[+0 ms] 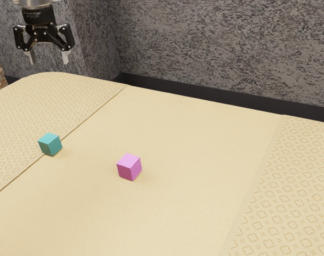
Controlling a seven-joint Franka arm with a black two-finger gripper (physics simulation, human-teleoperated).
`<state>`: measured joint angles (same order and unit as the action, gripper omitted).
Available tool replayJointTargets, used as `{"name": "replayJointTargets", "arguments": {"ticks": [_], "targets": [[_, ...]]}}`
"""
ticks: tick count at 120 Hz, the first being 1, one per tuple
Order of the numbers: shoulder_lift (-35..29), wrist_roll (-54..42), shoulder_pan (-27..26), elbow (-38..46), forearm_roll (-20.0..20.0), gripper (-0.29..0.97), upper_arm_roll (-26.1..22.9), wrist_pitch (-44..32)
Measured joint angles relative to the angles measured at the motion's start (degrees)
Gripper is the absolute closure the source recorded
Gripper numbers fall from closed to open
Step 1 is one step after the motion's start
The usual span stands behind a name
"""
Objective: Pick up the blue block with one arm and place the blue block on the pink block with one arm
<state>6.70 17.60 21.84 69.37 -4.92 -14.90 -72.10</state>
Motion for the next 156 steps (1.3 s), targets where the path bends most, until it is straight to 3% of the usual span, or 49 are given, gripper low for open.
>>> {"name": "replayJointTargets", "arguments": {"ticks": [84, 94, 125, 156], "targets": [[-0.1, 2.6, 0.0, -0.7, 0.2, 0.0, 0.3, 0.2], [0.1, 3.0, 0.1, -4.5, -0.1, 0.0, -0.3, 1.1], [-10.5, 3.5, 0.0, -7.8, -1.4, 0.0, -5.1, 4.3], [-8.0, 2.9, -0.2, -7.3, -2.1, 0.0, -4.9, 3.9]]}}
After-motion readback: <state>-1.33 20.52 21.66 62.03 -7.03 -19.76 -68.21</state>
